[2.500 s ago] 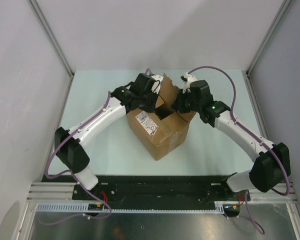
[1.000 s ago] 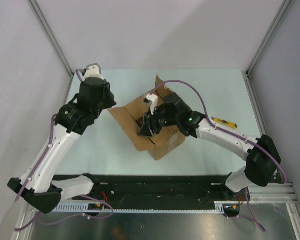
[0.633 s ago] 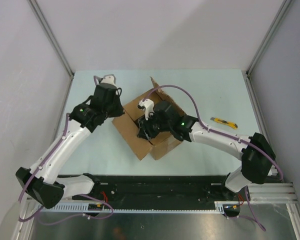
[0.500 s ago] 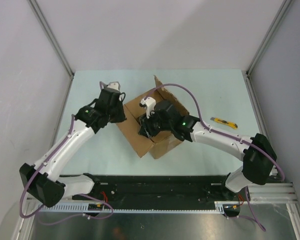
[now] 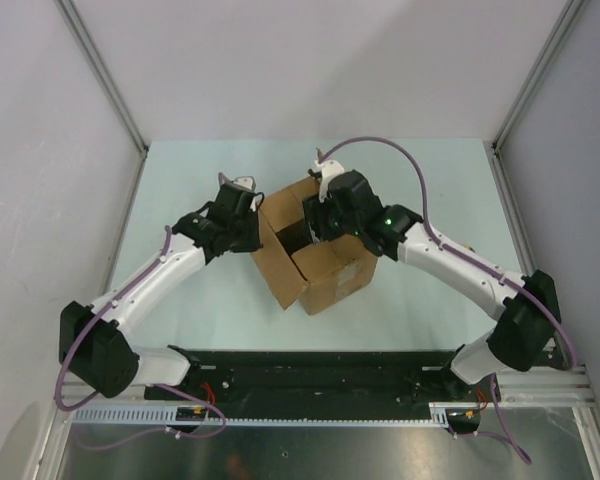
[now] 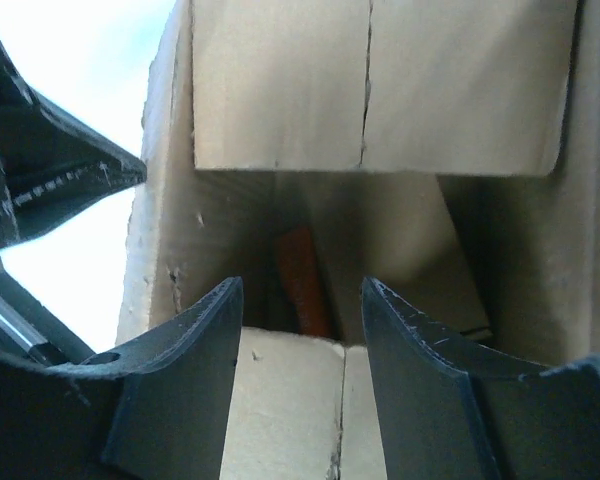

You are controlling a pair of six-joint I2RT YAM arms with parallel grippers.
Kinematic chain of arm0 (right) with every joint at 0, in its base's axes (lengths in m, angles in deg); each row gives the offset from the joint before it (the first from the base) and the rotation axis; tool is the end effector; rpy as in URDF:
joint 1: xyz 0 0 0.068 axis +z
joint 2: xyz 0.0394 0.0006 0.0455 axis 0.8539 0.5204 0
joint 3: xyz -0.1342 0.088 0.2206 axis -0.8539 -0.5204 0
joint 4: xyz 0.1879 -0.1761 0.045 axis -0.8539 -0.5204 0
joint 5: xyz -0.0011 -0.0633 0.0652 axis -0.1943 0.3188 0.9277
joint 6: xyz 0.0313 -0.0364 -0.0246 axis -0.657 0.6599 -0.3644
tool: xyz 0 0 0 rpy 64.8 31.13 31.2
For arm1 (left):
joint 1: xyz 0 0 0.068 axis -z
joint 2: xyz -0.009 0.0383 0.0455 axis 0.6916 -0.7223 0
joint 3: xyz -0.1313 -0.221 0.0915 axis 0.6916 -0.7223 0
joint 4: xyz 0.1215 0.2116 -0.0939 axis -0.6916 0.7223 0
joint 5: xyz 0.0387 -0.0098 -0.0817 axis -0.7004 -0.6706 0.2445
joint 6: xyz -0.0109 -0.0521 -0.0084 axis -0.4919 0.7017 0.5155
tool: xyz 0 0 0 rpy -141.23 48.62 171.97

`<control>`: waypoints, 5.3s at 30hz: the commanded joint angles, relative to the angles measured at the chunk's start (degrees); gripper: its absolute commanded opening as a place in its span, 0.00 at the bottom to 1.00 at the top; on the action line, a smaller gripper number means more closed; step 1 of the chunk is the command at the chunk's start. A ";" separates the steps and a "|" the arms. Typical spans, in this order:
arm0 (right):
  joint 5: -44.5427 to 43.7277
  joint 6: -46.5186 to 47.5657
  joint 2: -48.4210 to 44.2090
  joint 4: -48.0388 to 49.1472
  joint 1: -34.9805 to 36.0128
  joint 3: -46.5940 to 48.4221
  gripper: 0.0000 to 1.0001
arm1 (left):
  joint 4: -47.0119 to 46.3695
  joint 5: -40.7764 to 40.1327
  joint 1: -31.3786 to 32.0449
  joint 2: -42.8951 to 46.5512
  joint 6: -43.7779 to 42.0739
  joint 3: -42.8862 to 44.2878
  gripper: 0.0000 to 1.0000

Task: Unpack the express box

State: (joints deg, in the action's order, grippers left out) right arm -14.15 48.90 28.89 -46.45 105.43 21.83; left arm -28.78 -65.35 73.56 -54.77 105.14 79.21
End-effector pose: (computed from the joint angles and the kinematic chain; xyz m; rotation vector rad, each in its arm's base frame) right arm 0.2367 0.2507 0.3335 -0.6280 2.0849 0.5749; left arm 0.2389 -0.1315 0.2951 -0.0062 2.4697 -0.2784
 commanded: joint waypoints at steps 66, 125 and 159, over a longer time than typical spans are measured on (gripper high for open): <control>-9.30 -4.93 -7.61 -8.05 -4.16 2.24 0.22 | -11.18 15.99 3.33 -9.32 -8.37 18.58 0.18; -1.67 1.13 -5.34 0.03 -14.35 -12.27 0.68 | -39.57 -22.60 11.77 -17.50 -8.37 13.22 0.85; -0.17 1.22 -5.95 2.84 -14.70 -12.45 0.64 | -34.22 22.22 -7.57 -32.36 -6.25 20.08 0.79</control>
State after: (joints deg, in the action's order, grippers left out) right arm -16.36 49.51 22.53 -41.36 90.26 10.74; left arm -68.98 -53.33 65.84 -84.67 101.55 98.53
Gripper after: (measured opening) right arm 0.652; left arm 0.807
